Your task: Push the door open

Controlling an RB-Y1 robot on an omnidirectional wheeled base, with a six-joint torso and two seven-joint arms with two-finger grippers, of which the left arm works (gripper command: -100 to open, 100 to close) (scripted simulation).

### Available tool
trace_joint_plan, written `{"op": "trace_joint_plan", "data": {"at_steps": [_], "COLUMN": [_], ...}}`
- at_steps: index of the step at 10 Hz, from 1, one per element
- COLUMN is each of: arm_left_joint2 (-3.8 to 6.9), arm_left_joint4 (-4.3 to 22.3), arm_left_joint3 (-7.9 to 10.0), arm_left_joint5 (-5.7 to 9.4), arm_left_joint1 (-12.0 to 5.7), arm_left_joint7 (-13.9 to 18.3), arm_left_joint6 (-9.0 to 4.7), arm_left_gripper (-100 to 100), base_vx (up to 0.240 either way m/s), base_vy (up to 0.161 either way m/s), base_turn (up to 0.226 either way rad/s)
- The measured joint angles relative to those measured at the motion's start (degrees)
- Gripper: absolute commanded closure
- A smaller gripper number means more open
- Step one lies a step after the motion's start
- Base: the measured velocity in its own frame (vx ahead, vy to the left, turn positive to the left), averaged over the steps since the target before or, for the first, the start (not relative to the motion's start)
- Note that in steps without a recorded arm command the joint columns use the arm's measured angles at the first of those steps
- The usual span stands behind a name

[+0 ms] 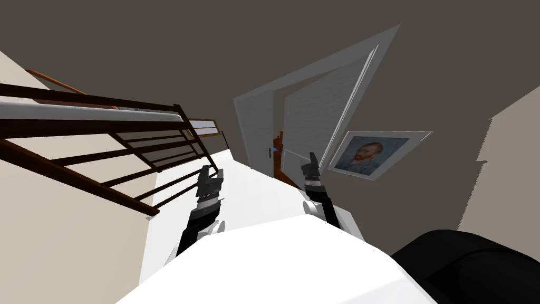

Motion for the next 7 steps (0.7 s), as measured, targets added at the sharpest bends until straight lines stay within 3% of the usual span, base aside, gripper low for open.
{"op": "trace_joint_plan", "data": {"at_steps": [7], "arm_left_joint2": [1.83], "arm_left_joint4": [9.4], "arm_left_joint3": [-1.15], "arm_left_joint5": [3.48], "arm_left_joint1": [-4.11], "arm_left_joint7": [6.6], "arm_left_joint6": [-2.15], "arm_left_gripper": [-100], "base_vx": [0.122], "base_vy": [0.032], "base_turn": [-0.116]}}
